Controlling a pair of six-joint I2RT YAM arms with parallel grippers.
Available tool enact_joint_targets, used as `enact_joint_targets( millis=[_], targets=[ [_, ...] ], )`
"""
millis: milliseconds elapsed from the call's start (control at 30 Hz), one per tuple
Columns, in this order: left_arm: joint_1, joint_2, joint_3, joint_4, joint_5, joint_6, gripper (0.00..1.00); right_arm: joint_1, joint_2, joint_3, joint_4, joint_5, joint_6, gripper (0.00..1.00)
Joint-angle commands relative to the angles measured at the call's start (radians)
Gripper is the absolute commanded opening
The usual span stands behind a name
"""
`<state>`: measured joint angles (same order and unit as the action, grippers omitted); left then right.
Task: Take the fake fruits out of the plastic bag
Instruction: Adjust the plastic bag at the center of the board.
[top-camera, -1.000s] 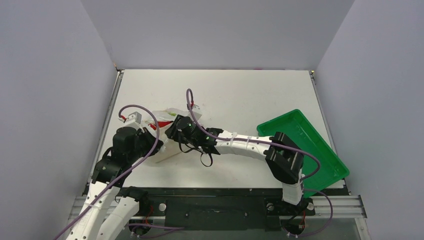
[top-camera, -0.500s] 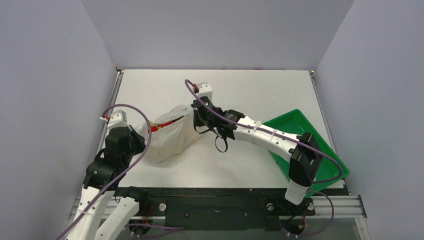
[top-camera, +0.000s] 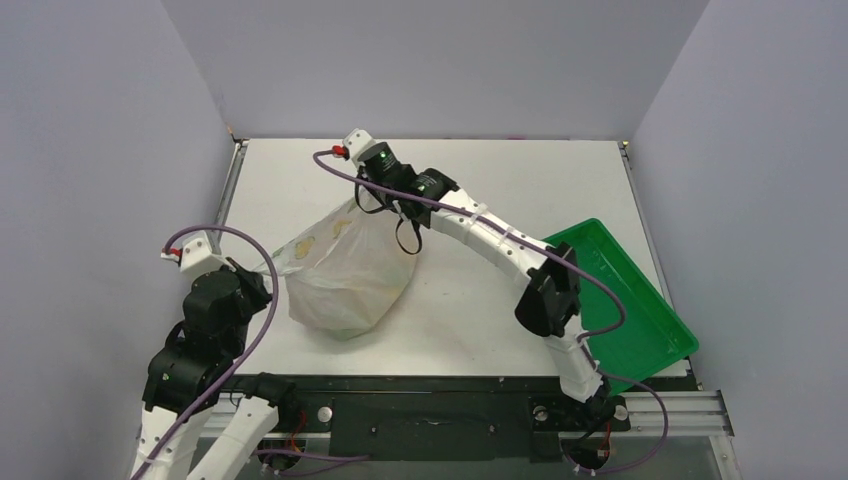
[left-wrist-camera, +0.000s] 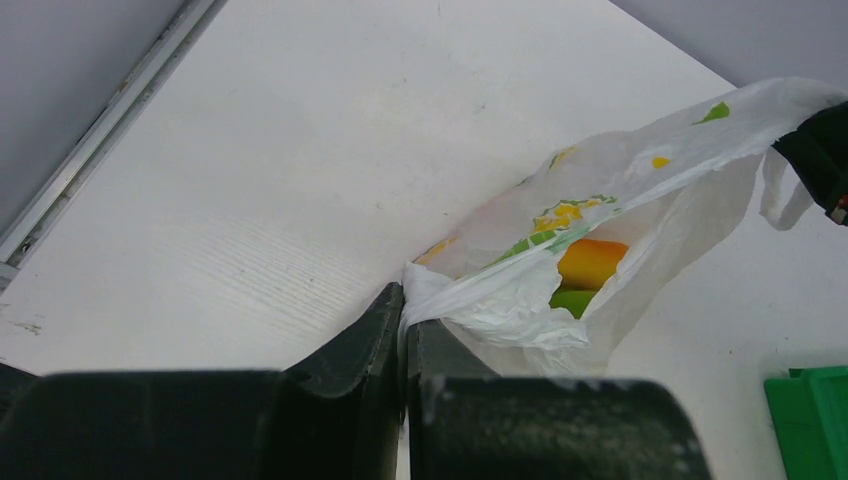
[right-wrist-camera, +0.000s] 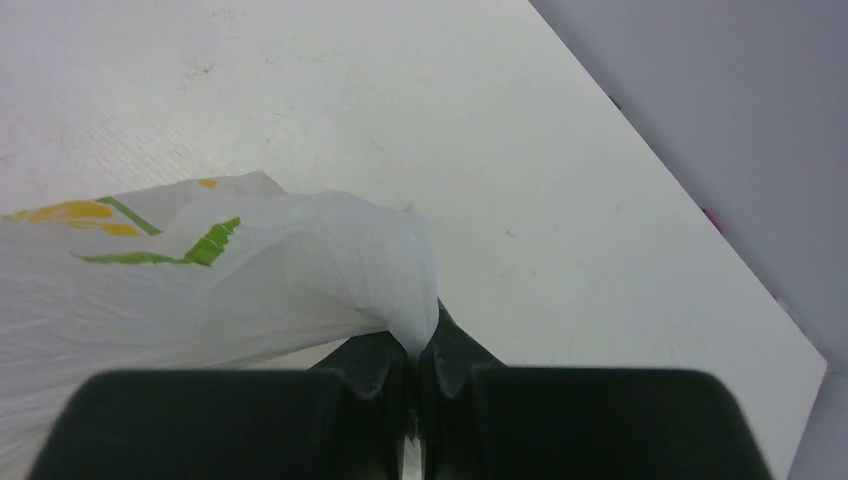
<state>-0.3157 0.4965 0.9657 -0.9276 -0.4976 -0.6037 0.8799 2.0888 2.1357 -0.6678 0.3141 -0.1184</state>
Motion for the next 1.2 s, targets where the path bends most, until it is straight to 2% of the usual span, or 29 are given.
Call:
enact_joint_targets(
  millis=[0,167,300,367,500,600,667,733,867,900,1000,1100,1167],
  targets=[
    [0.007,-0.01,0.057,-0.066,-0.107,0.005,0.0,-0.024,0.071,0.153,-0.056,0.118,-0.116,0.0],
    [0.007,-0.012,0.11,-0.078,-0.095,0.033,0.0,0.011,0.104,0.244,-0.021,0.182,-0.152,0.02],
    [0.007,-0.011,0.132,-0.075,-0.046,0.051,0.0,0.037,0.083,0.25,0.02,0.206,-0.193,0.03],
    [0.007,-0.016,0.136,-0.08,-0.026,0.048,0.0,0.051,0.073,0.236,0.054,0.247,-0.235,0.04],
    [0.007,-0.027,0.153,-0.097,-0.025,0.049,0.0,0.073,0.079,0.22,0.177,0.431,-0.379,0.05],
    [0.007,-0.033,0.16,-0.105,-0.031,0.049,0.0,0.073,0.097,0.263,0.197,0.434,-0.433,0.1],
    [0.007,-0.04,0.142,-0.099,-0.021,0.041,0.0,0.076,0.097,0.275,0.216,0.399,-0.438,0.16],
    [0.007,-0.043,0.117,-0.095,0.003,0.024,0.0,0.086,0.086,0.259,0.224,0.356,-0.432,0.33],
    [0.007,-0.059,0.061,-0.07,0.063,-0.002,0.0,0.112,0.08,0.189,0.238,0.355,-0.403,0.51],
    [0.007,-0.06,0.048,-0.066,0.082,-0.001,0.0,0.115,0.081,0.18,0.239,0.385,-0.383,0.54],
    [0.007,-0.045,0.037,-0.058,0.118,0.003,0.0,0.124,0.093,0.174,0.238,0.503,-0.319,0.76],
    [0.007,-0.027,0.045,-0.052,0.143,0.014,0.0,0.123,0.083,0.189,0.234,0.665,-0.244,0.87],
    [0.007,-0.022,0.053,-0.053,0.149,0.019,0.0,0.132,0.054,0.19,0.216,0.689,-0.213,0.92]
  ],
)
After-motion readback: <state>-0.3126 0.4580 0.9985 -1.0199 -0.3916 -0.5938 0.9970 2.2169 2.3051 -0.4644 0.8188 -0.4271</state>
